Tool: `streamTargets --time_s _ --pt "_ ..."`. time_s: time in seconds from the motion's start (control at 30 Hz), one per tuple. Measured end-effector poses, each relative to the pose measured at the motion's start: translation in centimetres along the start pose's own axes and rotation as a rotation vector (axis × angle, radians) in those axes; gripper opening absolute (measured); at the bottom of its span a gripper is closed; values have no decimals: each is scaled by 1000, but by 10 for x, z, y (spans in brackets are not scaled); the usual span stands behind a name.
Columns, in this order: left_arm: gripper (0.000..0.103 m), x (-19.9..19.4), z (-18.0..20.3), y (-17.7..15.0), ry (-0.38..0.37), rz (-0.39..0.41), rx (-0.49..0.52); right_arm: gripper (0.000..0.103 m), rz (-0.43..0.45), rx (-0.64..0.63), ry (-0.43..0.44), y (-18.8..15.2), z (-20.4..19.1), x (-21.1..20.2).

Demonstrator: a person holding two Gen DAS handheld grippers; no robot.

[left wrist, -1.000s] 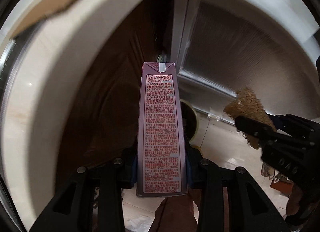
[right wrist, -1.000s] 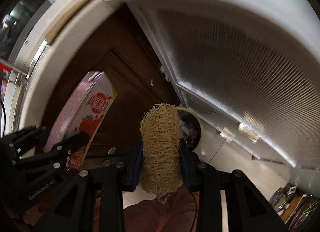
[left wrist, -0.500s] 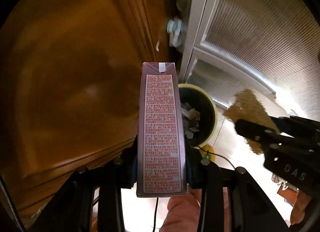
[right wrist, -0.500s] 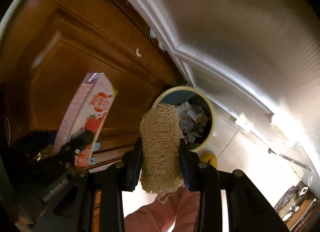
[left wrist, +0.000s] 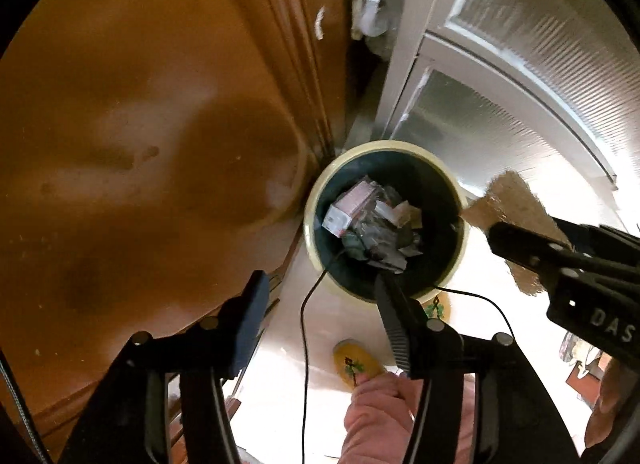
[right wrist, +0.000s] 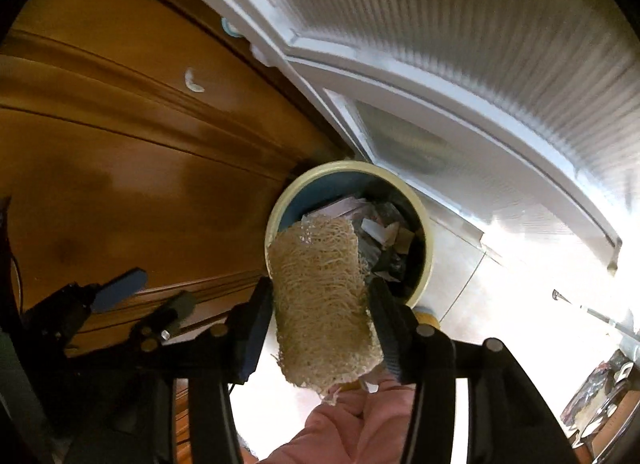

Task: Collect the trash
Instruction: 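Open both tools to drop the box and noodles into the bin, then raise both tools back toward the counter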

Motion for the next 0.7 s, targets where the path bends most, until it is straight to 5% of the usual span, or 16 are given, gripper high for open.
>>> streamTargets --time_s 0.3,0.7 --pt "56 -11 -4 1 2 14 21 71 52 -8 22 -4 -7 -13" --pt "56 -65 -7 -8 -2 57 67 71 93 19 38 -5 -33 -53"
Point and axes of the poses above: each gripper's, at about its wrist camera, not at the fingertips, and x roughly the way its jaws point, z to its right, y to its top, the point moved 5 cm from there along x, roughly the way its jaws point
